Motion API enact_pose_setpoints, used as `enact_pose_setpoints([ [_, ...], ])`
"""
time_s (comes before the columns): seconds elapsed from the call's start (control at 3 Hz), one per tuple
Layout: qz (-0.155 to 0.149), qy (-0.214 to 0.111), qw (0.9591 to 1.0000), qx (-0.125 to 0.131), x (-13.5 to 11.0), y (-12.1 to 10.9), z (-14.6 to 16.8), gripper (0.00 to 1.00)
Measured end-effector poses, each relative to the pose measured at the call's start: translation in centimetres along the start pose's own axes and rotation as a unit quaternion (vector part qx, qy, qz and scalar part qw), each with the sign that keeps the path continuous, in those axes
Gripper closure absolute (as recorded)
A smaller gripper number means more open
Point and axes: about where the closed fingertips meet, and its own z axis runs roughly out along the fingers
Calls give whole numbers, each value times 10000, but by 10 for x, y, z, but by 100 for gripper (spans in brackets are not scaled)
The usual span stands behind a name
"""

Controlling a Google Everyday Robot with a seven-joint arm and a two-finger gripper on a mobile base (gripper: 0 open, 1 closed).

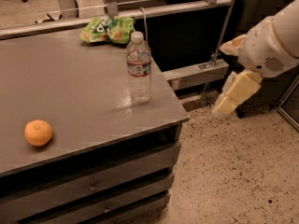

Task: Move water bottle near orange

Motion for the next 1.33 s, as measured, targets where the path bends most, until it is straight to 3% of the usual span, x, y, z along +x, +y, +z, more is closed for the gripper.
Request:
enact_pose_setpoints([
  [0.33,-88,-853,9963,-12,-28,-13,41,0],
  [0.67,-102,-1562,9877,-13,-57,-30,73,0],
  [1.33,220,-2673,9629,-285,-100,-55,114,0],
])
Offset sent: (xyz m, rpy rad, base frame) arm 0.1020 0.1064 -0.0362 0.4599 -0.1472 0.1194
